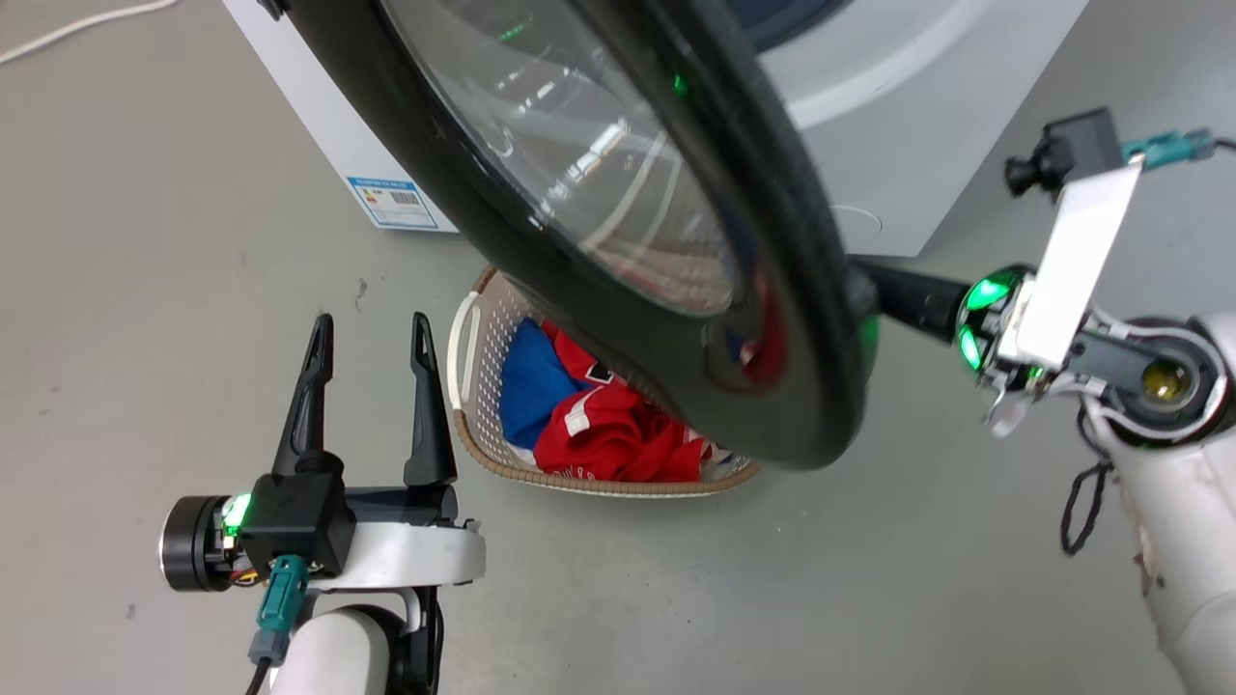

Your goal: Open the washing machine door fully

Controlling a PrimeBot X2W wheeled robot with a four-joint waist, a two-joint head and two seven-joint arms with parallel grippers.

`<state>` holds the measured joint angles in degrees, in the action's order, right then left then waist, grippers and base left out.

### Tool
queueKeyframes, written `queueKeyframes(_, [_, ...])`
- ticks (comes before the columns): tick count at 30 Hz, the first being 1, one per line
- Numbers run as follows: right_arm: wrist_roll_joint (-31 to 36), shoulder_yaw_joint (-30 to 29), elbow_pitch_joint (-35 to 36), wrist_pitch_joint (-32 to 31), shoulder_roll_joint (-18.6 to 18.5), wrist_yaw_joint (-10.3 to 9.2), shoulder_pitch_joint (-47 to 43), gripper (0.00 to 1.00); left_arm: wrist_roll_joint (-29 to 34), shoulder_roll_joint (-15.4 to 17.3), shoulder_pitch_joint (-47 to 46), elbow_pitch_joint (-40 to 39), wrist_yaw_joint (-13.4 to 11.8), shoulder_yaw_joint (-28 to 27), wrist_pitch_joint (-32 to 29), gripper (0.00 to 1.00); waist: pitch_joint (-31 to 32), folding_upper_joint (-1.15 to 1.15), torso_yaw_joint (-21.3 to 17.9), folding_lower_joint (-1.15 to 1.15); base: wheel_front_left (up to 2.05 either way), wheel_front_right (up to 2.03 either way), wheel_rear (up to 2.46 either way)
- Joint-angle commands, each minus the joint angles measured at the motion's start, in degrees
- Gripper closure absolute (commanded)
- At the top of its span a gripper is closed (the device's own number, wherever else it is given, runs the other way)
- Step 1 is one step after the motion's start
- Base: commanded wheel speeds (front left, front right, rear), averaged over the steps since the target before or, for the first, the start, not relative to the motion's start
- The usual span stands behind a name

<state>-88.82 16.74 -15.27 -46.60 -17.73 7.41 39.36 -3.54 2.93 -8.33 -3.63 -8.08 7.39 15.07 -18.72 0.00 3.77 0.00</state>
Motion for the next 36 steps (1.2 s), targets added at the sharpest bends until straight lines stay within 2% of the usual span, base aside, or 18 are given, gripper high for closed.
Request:
queueKeyframes(1, [-0.8, 0.8, 1.2, -0.7, 1.0, 0.14, -2.5, 1.0, -0.1, 0.0, 0.9, -0.1, -0.2, 0.1, 0.1, 0.0, 1.2, 0.0, 0.2, 0.0, 0.0, 0.0, 0.0])
queueKeyframes(8, [-1.9, 2.5, 3.0, -0.4, 3.4, 0.14, -7.6, 1.0, -0.7, 0.0, 2.3, 0.0, -1.0, 0.1, 0.1, 0.0, 3.9, 0.0, 0.5, 0.0, 0.0, 0.0, 0.0])
queueKeyframes(21, [-2.8, 6.3, 5.7, -0.1, 9.0, 0.14, -15.2, 1.0, -0.1, 0.0, 4.6, 0.5, -0.1, -0.2, 0.1, 0.0, 7.1, 0.0, 1.4, 0.0, 0.0, 0.0, 0.0])
queueKeyframes(32, [-2.8, 8.0, 4.9, 0.8, 11.5, 0.14, -20.0, 1.0, -0.2, -0.1, 6.5, 1.2, -0.4, 0.0, 0.2, 0.0, 10.4, 0.0, 2.0, 0.0, 0.0, 0.0, 0.0])
queueKeyframes(36, [-2.5, 6.9, 4.6, 3.0, 11.9, 0.14, -22.0, 1.0, -0.1, 0.0, 7.5, 1.6, -0.4, -0.1, 0.1, 0.0, 12.2, 0.0, 1.7, 0.0, 0.0, 0.0, 0.0])
